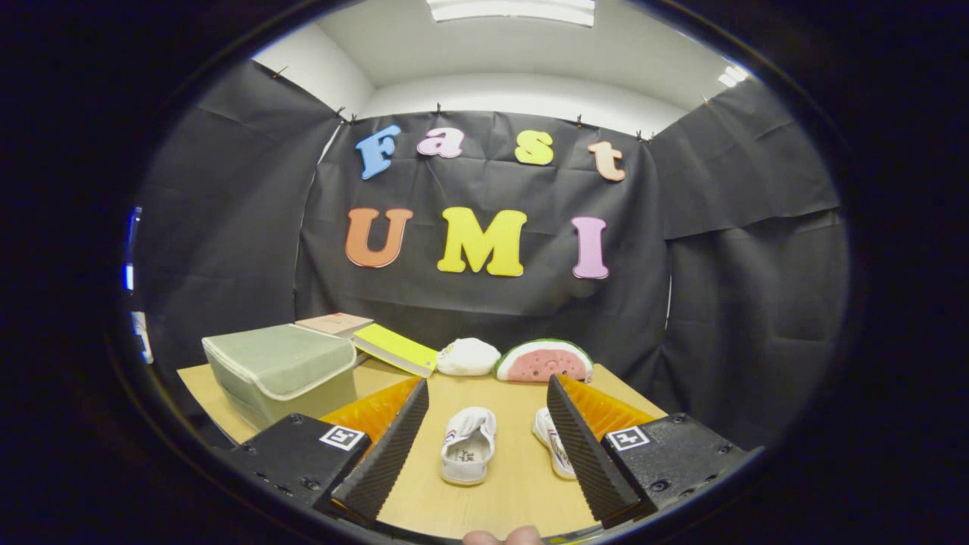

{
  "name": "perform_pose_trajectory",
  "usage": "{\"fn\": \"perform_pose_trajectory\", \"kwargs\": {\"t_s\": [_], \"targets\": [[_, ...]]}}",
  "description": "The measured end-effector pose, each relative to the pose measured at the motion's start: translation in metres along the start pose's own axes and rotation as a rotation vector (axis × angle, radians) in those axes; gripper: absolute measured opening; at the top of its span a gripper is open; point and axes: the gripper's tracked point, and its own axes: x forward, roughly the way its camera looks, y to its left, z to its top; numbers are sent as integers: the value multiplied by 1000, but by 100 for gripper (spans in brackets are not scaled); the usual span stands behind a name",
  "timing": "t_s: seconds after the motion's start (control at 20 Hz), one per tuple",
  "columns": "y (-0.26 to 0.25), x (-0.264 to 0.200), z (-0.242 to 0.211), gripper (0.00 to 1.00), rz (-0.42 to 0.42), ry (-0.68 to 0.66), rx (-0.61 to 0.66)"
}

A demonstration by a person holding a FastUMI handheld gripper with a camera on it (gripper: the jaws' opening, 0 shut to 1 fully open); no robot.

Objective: Open the storage box then place both shoes into the box .Put the left shoe in first, then the right shoe, with the right side of both shoes facing outward in a uniform manner.

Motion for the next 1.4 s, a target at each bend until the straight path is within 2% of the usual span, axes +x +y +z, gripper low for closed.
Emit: {"fn": "perform_pose_trajectory", "kwargs": {"t_s": [0.1, 0.35, 0.55, 0.75, 0.9, 1.1, 1.4], "targets": [[14, 9, -3, 100, 45, 16, 2], [75, 30, -1, 100, 258, 41, 38], [136, 47, -7, 100, 462, 107, 151], [189, 65, -21, 100, 629, 201, 286], [218, 72, -27, 100, 727, 269, 367], [246, 79, -31, 100, 853, 390, 543], [261, 89, -39, 100, 940, 516, 733]]}}
